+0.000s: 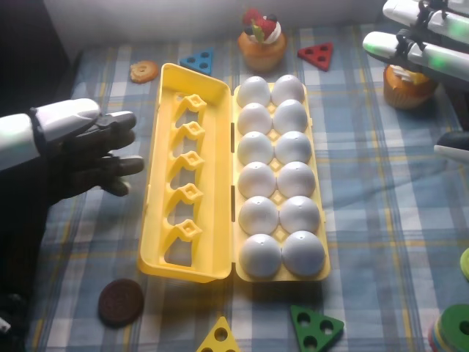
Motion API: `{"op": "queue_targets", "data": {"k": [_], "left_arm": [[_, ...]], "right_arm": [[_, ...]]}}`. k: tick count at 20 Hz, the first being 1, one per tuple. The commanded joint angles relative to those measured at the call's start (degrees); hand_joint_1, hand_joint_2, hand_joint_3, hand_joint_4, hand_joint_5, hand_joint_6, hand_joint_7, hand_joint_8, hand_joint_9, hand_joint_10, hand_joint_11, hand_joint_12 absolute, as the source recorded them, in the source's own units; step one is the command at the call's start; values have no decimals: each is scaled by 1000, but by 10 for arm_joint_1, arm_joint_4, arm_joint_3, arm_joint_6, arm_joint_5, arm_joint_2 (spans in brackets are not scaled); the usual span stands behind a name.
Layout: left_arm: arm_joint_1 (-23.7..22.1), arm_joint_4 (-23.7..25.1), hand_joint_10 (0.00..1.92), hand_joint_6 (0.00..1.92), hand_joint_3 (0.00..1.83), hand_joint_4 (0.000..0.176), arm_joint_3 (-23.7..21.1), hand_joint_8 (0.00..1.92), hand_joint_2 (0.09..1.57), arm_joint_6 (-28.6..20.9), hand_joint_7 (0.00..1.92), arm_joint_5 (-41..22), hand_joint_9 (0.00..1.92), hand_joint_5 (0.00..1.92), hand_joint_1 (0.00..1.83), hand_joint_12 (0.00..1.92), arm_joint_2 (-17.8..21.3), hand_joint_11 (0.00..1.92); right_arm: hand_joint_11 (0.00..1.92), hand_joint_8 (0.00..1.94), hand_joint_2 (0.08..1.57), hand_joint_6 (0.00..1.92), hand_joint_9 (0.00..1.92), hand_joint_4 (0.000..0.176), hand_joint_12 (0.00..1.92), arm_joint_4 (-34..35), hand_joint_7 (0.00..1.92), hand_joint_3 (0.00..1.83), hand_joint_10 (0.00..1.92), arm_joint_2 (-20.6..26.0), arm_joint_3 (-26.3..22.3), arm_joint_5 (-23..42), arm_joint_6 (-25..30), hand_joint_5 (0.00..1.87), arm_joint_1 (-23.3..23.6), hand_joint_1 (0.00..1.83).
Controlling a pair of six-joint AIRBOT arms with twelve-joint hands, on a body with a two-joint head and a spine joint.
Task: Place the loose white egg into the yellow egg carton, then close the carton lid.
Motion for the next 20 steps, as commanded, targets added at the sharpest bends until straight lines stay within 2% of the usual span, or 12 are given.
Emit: {"op": "queue_targets", "data": {"k": [1,2,5,9,10,12,13,15,16,17,18,20], "left_arm": [[-12,0,31,0,3,3,5,0,1237,-12,0,-55,287,0,0,1363,-8,67],[-18,7,28,0,0,13,8,0,1228,-17,0,-54,292,0,0,1327,-13,87],[-29,19,7,0,0,54,12,0,1189,-25,0,-63,253,0,82,1476,-21,8],[-42,20,6,0,0,82,1,0,1205,-10,0,-91,249,0,55,1407,-16,12],[-48,24,18,0,0,59,-1,0,1179,-9,0,-98,277,0,146,1432,-16,0],[-50,26,25,0,0,48,-2,0,1178,-9,0,-102,294,0,130,1411,-17,0],[-53,28,32,0,0,49,-3,0,1186,-8,0,-106,312,0,127,1406,-18,0],[-59,34,24,0,3,51,-7,0,1199,-5,0,-112,298,0,148,1442,-18,0],[-62,36,25,0,0,62,-8,0,1193,-4,0,-113,302,0,163,1448,-19,0],[-65,40,17,0,0,65,-8,0,1185,-4,0,-113,283,0,179,1449,-20,0],[-69,42,21,0,0,83,-8,0,1169,-4,0,-115,292,0,192,1466,-22,0],[-82,55,13,0,2,87,-7,0,1190,-4,0,-118,273,0,133,1494,-29,0]], "right_arm": [[0,0,1288,0,0,66,0,6,0,1,0,7,-2,75,-2,0,6,481],[0,0,1286,0,0,71,0,6,0,0,0,8,-3,76,-2,0,6,492],[0,0,1306,0,0,77,0,10,0,7,0,11,-4,80,-2,0,5,504],[0,0,1303,0,0,95,0,20,0,3,0,17,-6,91,-2,0,-1,534],[0,0,1296,0,0,120,0,23,0,0,0,19,-7,97,-2,0,-4,465],[23,0,1293,0,0,122,11,24,0,0,0,20,-7,99,-2,0,-4,453],[28,0,1302,0,0,111,14,25,0,3,0,21,-7,99,-2,0,-5,457],[26,0,1304,0,0,112,25,25,0,3,0,21,-7,100,-2,0,-5,474],[4,0,1299,0,0,117,165,25,0,0,0,21,-8,100,-2,0,-5,469],[0,0,1293,0,0,109,191,26,0,0,0,21,-8,100,-2,0,-6,478],[0,0,1287,0,0,113,168,26,0,0,0,21,-8,100,-2,0,-6,471],[0,0,1291,0,0,109,125,27,0,0,0,21,-8,101,-2,0,-6,482]]}}
